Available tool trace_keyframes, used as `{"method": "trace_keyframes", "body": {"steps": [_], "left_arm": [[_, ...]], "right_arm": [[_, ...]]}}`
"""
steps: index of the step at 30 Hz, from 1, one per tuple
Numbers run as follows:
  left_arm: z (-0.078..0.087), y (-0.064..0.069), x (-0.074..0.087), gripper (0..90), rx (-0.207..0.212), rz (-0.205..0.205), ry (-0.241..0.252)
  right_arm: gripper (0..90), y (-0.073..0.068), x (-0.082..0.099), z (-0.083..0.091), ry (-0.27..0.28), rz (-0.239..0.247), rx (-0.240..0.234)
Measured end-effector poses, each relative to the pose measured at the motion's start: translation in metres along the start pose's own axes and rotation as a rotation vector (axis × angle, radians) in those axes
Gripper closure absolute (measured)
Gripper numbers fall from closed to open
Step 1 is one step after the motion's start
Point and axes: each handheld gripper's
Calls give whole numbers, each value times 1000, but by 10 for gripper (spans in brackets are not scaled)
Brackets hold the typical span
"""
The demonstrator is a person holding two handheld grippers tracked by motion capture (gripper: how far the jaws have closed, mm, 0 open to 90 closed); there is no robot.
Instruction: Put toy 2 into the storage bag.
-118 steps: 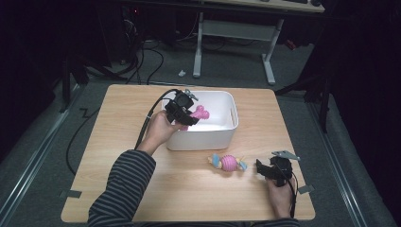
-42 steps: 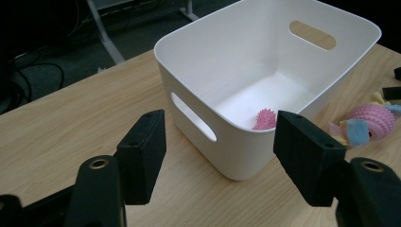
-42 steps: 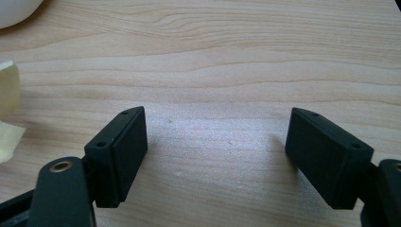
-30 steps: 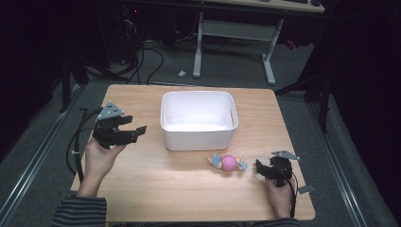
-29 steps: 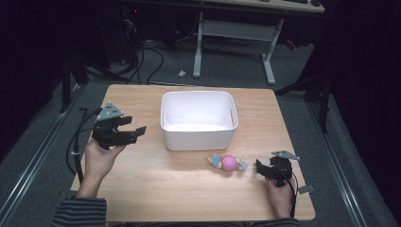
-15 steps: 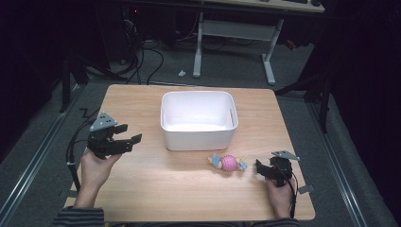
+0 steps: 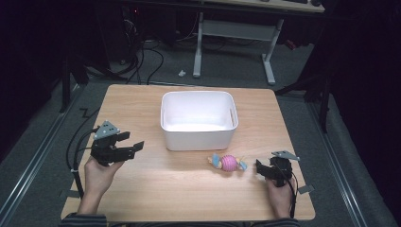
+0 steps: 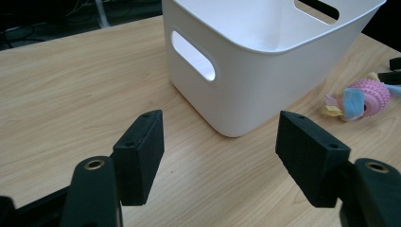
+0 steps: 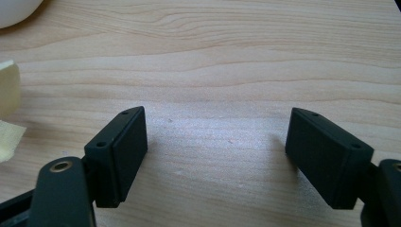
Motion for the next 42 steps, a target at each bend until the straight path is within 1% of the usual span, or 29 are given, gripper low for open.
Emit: {"method": "trace_keyframes", "body": {"steps": [5,10,13,19,26,30,34,38,42], "left_arm": [[-4,0,7,334,-1,6,-19],[-6,1,14,333,2,20,-14],[-9,2,18,332,-1,22,-27],[-17,2,29,331,9,30,-64],[-21,1,38,330,11,43,-69],[-25,1,46,329,14,62,-71],[-30,2,52,326,11,65,-87],[-34,3,57,325,13,81,-92],[-39,5,61,325,4,77,-105]], "right_arm": [[218,0,0,0,0,0,0],[218,0,0,0,0,0,0],[218,0,0,0,0,0,0],[218,0,0,0,0,0,0],[218,0,0,0,0,0,0],[218,0,0,0,1,2,0],[218,0,0,0,0,2,0],[218,0,0,0,1,2,0],[217,0,0,0,1,2,0]]}}
Point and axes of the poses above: each handheld gripper's, and its own axes: z roughly backward along the jaws, x roughly out of its underside, y roughly to its right, and after that the axes turned 2 degrees about y, right-handed
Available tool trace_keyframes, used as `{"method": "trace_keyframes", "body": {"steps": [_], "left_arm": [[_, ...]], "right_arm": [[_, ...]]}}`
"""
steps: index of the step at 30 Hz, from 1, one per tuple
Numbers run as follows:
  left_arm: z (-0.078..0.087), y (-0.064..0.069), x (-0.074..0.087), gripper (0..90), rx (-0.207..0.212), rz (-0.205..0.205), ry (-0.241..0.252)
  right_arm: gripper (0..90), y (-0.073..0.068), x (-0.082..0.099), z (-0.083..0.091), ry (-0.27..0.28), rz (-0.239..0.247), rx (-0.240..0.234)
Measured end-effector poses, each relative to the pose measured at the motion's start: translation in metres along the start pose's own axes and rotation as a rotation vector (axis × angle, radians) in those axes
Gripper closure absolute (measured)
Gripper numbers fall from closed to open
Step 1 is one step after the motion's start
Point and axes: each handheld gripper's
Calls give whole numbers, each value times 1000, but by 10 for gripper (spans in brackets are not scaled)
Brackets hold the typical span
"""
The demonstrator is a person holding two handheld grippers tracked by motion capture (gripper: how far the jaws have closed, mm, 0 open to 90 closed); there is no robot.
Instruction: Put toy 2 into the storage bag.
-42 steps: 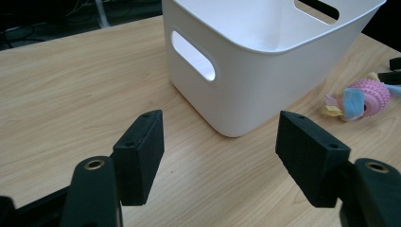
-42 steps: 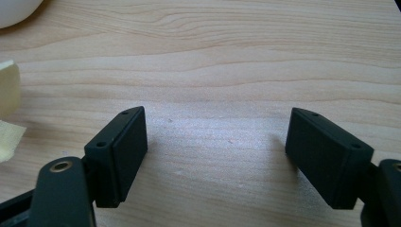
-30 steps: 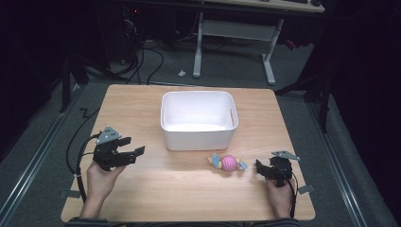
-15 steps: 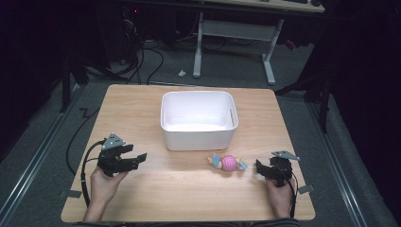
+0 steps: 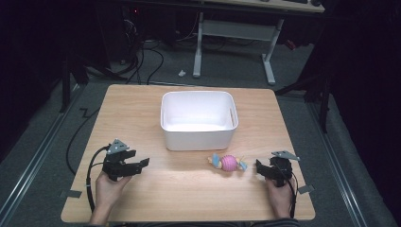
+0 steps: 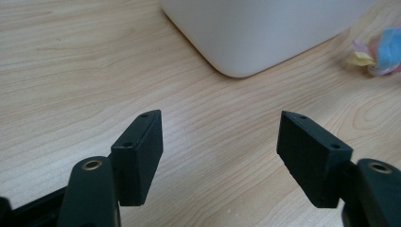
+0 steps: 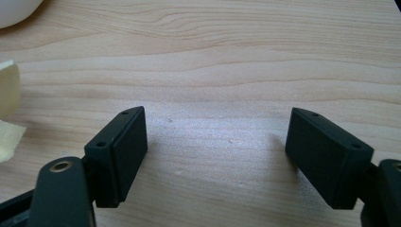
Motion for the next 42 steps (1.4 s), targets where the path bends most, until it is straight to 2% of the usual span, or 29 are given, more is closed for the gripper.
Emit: {"method": "trace_keyframes", "body": {"steps": [12,24,35,42], "left_arm": [[-19,2,12,318,-24,-14,-53],[-42,5,17,320,-56,-50,-91],[-61,6,16,321,-83,-64,-81],[-65,4,16,324,-101,-65,-69]], "right_arm": [[217,0,0,0,-1,-2,0],[218,0,0,0,0,0,0],[217,0,0,0,0,0,0],[218,0,0,0,0,0,0]]}}
Point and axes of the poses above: each handheld gripper's, and its own axes: z roughly backward along the jaws, x roughly out of its underside, y roughly to its right, and after that the axes turned 2 degrees about y, right-handed
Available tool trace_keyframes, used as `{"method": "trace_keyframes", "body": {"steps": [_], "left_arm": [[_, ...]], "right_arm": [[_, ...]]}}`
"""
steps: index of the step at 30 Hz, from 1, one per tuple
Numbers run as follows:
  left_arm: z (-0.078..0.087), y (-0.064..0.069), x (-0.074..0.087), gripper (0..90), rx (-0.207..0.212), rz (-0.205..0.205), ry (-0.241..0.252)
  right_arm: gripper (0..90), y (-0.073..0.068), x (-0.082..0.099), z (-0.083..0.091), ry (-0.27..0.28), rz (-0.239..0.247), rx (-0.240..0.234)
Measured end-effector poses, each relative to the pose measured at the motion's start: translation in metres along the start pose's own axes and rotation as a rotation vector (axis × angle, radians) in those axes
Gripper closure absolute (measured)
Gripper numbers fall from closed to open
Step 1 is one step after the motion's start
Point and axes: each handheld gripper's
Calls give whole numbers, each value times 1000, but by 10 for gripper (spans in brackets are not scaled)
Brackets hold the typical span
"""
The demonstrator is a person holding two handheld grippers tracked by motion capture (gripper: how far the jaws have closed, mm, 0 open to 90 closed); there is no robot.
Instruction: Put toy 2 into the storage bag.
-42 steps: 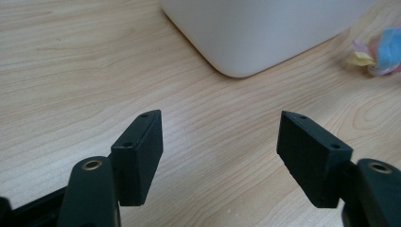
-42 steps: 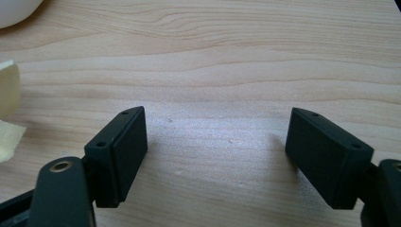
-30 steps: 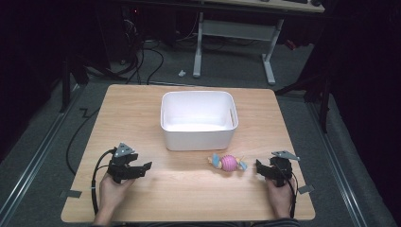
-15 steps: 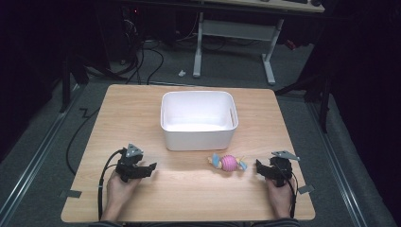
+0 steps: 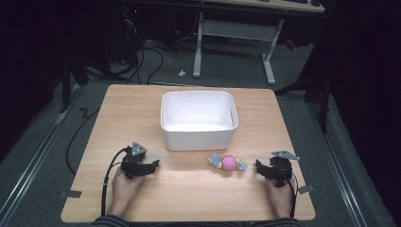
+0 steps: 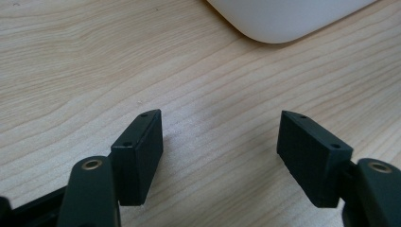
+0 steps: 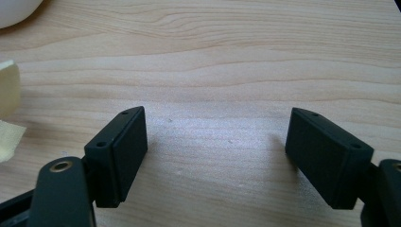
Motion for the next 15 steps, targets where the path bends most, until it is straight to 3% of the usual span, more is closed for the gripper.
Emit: {"method": "trace_keyframes", "body": {"steps": [8,15], "left_arm": [[-3,1,3,312,-31,-27,28],[-1,0,5,294,-49,-9,33]], "right_arm": [[217,0,0,0,-1,-1,-1],[202,0,0,0,-3,9,-13]]}}
Point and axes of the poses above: each handheld gripper's, and its own axes: z roughly backward along the jaws, x roughly out of its underside, y roughly to its right, and after that the axes turned 2 degrees about y, right-handed
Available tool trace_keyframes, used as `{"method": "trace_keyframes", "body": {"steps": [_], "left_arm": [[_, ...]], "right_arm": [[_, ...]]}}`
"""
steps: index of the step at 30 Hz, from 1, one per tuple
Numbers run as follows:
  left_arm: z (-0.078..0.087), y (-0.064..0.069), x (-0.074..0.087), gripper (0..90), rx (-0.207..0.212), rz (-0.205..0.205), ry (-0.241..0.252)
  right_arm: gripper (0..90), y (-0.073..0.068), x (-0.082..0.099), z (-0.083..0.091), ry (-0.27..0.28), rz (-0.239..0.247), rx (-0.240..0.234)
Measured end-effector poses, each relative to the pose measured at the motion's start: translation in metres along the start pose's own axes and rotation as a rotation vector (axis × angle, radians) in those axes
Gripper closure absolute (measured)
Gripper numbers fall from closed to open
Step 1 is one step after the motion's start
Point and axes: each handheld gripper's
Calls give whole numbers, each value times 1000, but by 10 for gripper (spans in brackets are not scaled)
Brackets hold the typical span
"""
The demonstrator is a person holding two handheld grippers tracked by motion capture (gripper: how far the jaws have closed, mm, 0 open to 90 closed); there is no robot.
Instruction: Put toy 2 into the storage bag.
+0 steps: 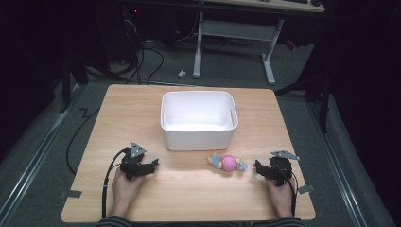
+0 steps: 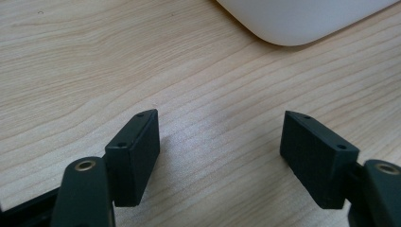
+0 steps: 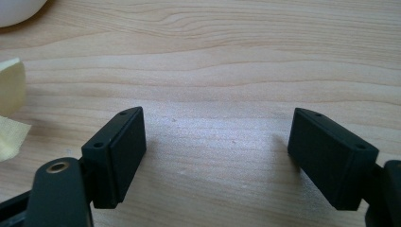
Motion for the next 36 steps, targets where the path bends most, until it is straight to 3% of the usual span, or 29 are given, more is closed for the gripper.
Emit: {"method": "trace_keyframes", "body": {"steps": [5,10,13,17,28,34,36], "left_arm": [[0,-1,0,284,5,8,0],[0,0,0,283,4,6,-1],[0,0,0,280,2,3,-1],[0,0,0,277,3,3,-1],[0,0,0,264,-5,5,-4],[0,0,0,263,-6,2,-6],[0,0,0,263,-6,7,-2]], "right_arm": [[166,2,0,0,-7,32,-30],[196,5,-6,6,-85,93,-77],[218,6,-6,15,-68,102,-90],[227,7,-3,28,-35,76,-113],[261,-2,3,54,33,92,-169],[286,-11,2,63,37,121,-210],[303,-16,1,67,53,152,-212]]}}
Point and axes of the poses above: each handheld gripper's, and its own axes: z roughly backward along the jaws, x roughly out of its underside, y roughly to its right, and after that the axes turned 2 degrees about y, right-handed
